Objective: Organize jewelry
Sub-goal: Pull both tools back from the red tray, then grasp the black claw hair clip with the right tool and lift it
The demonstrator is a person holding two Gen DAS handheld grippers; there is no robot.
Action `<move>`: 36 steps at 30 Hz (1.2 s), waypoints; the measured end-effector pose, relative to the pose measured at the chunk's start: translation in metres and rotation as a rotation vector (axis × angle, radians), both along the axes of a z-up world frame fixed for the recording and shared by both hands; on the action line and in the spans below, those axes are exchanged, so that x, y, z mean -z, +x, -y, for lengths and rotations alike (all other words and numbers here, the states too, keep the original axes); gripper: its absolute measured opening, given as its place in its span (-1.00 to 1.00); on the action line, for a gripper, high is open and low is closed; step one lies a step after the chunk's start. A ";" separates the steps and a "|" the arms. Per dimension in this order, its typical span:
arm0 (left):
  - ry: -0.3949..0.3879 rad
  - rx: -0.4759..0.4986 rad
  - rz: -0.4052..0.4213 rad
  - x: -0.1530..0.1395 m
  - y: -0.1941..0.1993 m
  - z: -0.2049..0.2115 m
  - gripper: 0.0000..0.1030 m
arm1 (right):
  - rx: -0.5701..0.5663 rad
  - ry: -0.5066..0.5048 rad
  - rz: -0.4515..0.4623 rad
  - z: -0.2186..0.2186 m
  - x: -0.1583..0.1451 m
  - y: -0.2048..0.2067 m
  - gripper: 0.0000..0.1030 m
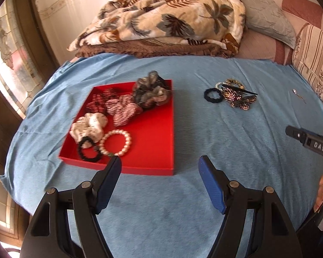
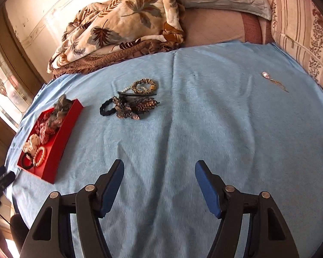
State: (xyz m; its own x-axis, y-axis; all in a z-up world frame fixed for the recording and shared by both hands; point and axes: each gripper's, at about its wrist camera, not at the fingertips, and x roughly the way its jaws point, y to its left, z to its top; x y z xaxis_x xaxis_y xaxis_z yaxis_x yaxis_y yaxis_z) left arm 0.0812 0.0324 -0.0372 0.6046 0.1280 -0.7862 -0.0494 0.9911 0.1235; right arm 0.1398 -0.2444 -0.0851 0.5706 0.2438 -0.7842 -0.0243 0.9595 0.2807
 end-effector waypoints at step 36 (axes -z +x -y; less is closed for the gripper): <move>-0.144 0.068 -0.129 0.043 0.067 0.015 0.42 | -0.097 0.344 -0.089 0.025 0.003 0.055 -0.82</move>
State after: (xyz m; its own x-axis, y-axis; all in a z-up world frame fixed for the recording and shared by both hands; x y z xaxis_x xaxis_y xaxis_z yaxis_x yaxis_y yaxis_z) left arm 0.1483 0.0175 -0.0802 0.5012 -0.0289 -0.8649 0.0253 0.9995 -0.0188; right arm 0.1950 -0.2697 -0.0885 0.4650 0.5514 -0.6927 -0.0712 0.8031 0.5915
